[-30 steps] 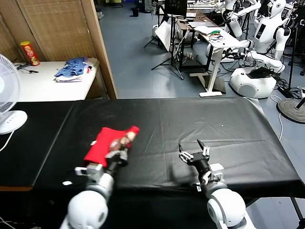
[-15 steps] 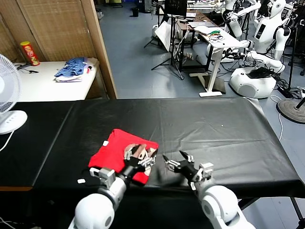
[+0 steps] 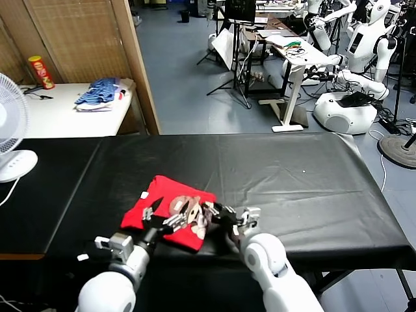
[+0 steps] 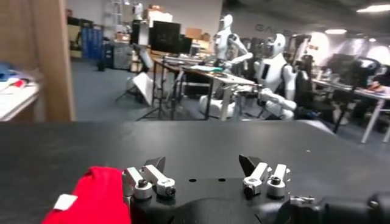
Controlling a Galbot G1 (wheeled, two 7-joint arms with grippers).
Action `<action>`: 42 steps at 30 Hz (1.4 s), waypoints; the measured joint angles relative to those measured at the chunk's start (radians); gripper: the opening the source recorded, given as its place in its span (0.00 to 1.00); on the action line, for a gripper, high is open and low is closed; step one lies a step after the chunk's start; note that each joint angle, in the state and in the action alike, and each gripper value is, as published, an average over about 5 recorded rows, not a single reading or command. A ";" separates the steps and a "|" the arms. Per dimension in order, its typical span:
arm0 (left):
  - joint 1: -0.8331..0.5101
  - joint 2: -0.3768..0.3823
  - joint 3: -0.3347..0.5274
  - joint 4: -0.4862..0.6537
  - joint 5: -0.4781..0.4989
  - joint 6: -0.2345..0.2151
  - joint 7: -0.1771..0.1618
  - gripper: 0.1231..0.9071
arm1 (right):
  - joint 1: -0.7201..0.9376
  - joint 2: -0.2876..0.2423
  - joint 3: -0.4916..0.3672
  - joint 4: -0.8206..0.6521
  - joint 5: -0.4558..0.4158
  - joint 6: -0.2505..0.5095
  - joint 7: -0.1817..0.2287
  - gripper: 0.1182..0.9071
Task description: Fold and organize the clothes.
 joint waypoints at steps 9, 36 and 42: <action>0.037 0.001 -0.047 0.004 0.004 -0.020 -0.004 0.86 | 0.133 -0.031 -0.068 -0.162 -0.368 0.200 -0.152 0.02; 0.198 0.143 -0.090 0.022 0.014 -0.264 -0.124 0.86 | -0.550 -0.150 0.238 0.362 -0.481 0.452 0.089 0.86; 0.330 0.161 -0.108 -0.044 0.000 -0.256 -0.182 0.86 | -0.771 -0.132 0.254 0.533 -0.471 0.362 0.173 0.86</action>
